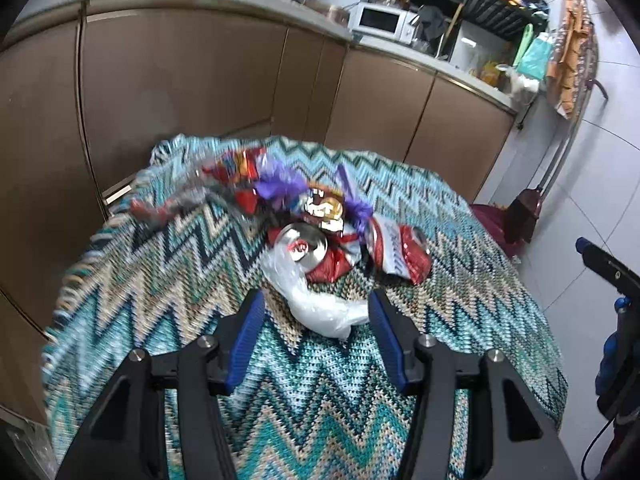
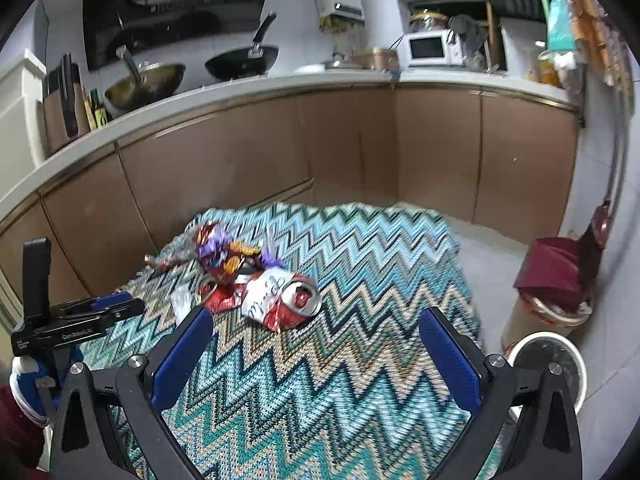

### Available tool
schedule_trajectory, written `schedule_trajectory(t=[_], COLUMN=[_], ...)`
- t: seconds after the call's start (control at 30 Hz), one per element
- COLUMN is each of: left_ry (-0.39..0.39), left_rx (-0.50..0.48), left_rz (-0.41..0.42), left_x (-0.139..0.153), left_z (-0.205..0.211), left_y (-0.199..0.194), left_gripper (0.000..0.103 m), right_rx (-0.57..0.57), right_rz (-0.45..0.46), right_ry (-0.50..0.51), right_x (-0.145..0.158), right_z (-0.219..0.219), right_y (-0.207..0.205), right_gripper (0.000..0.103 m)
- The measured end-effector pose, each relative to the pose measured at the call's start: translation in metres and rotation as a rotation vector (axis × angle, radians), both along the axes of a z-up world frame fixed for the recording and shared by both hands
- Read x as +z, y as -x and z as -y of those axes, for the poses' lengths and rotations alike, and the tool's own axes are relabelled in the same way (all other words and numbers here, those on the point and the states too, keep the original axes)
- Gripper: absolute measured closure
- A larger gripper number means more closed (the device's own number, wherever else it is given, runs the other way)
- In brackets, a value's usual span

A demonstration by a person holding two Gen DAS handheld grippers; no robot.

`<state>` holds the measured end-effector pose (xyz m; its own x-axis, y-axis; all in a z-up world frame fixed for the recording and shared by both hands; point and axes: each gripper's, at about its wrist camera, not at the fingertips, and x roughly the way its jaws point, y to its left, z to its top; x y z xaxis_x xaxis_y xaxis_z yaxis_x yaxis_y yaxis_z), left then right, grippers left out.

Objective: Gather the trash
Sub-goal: 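Grasp the clear plastic bag with the left gripper while the right gripper grasps the red can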

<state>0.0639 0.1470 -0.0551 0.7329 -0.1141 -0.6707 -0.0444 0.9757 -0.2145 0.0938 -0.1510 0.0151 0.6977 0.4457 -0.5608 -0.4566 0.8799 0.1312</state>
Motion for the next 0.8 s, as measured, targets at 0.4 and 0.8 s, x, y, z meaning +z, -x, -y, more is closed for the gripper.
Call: schedule_trajectory(t=[0.4, 0.8], left_ry=[0.041, 0.102], left_rx=[0.029, -0.027], left_rz=[-0.125, -0.137], left_x=[-0.044, -0.063], left_z=[0.0, -0.003], left_y=[-0.05, -0.065], left_gripper=[0.051, 0.055], right_rx=[0.131, 0.184], right_rz=[-0.106, -0.106], right_ry=[0.099, 0.268], right_x=[-0.06, -0.098], right_z=[-0.062, -0.123], right_y=[-0.045, -0.084], right_gripper=[0.0, 0.0])
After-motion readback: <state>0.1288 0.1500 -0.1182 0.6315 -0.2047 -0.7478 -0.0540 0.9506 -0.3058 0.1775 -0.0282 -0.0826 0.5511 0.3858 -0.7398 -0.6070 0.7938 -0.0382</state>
